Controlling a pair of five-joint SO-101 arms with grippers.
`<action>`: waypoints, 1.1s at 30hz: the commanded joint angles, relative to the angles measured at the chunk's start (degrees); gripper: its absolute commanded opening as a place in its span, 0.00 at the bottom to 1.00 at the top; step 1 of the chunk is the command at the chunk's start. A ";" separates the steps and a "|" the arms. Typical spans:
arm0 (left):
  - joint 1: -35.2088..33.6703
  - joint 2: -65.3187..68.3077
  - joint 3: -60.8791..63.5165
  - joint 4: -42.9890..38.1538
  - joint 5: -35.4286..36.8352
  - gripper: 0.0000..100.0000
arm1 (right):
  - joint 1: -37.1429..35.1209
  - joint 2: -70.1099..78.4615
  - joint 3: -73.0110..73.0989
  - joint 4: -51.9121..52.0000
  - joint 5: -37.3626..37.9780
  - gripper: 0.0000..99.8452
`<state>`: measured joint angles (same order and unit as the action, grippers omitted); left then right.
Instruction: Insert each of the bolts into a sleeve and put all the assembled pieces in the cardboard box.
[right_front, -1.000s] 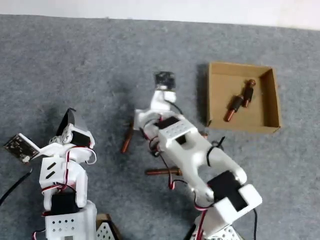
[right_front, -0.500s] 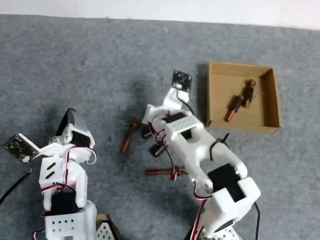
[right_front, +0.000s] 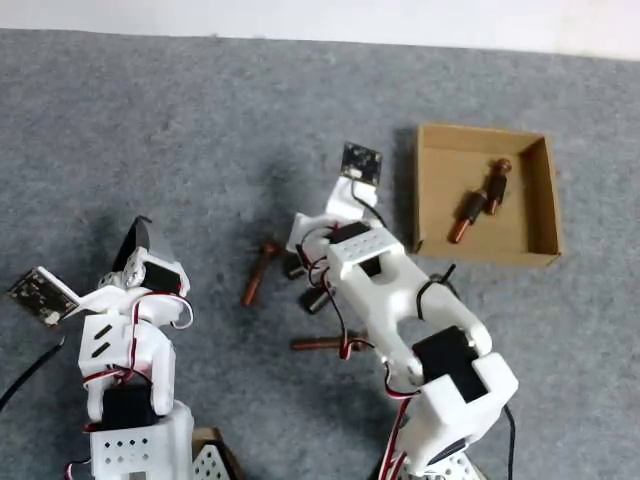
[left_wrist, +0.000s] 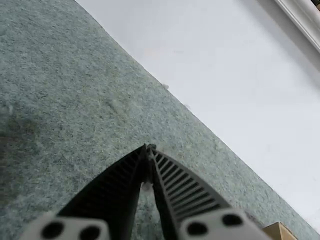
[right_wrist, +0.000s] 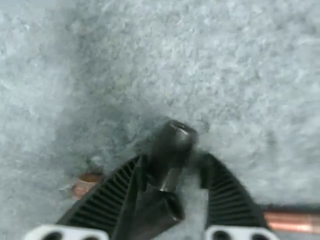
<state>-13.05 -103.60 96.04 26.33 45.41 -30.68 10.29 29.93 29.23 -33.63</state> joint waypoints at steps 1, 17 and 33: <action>-0.04 -0.66 1.10 -0.18 -0.26 0.02 | -0.92 0.57 -0.75 0.84 4.66 0.05; -0.13 -0.66 1.10 0.00 -0.26 0.02 | 3.91 -7.69 -0.40 0.75 12.13 0.00; -0.13 -0.66 1.10 0.00 -0.35 0.02 | 3.91 -38.02 16.66 0.75 24.79 0.00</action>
<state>-13.05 -103.60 96.04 26.33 45.49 -27.69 -20.57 46.20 29.93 -9.45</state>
